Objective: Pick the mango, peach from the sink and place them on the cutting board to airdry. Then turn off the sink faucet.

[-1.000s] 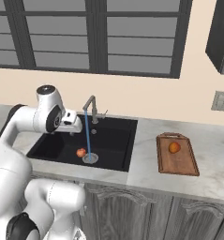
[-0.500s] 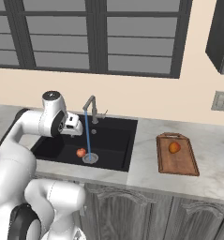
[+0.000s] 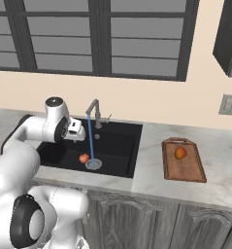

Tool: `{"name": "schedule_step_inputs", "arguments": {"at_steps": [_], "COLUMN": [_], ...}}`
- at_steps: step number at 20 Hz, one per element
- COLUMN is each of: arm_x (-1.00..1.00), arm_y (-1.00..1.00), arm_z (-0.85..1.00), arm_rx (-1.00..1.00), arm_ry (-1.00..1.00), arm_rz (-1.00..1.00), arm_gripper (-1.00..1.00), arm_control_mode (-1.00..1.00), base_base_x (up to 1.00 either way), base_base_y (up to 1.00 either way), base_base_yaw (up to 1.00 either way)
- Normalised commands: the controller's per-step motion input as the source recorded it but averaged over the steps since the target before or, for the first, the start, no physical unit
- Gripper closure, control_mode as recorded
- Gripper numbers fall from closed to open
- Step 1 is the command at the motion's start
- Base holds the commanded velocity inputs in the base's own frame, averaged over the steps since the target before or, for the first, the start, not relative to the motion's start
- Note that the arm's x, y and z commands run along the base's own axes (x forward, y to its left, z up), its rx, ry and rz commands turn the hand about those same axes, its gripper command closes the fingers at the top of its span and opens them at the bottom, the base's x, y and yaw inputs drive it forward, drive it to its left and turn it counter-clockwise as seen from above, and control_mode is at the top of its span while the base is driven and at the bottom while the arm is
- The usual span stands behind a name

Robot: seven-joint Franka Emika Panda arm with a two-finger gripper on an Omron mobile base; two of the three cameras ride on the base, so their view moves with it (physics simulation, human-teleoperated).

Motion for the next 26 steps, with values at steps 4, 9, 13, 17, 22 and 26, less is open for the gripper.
{"name": "schedule_step_inputs", "arguments": {"at_steps": [4, 9, 13, 17, 22, 26], "arm_x": [0.12, 0.1, 0.21, 0.18, 0.18, 0.2], "arm_y": [-0.01, 0.0, 0.0, 0.0, 0.02, 0.14], "arm_z": [-0.03, -0.08, -0.22, -0.3, -0.26, -0.19], "arm_rx": [0.0, 0.0, 0.0, 0.0, 0.0, 0.0], "arm_ry": [0.06, 0.03, 0.0, 0.0, 0.0, 0.0], "arm_rz": [0.01, 0.03, 0.0, 0.0, 0.0, 0.0], "arm_gripper": [-1.0, -1.0, -1.0, -1.0, -1.0, -1.0], "arm_control_mode": [-1.0, -1.0, -1.0, -1.0, -1.0, -1.0], "base_base_x": [0.0, 0.0, 0.0, 0.0, 0.0, 0.0], "base_base_y": [0.0, 0.0, 0.0, 0.0, 0.0, 0.0], "base_base_yaw": [0.0, 0.0, 0.0, 0.0, 0.0, 0.0]}}
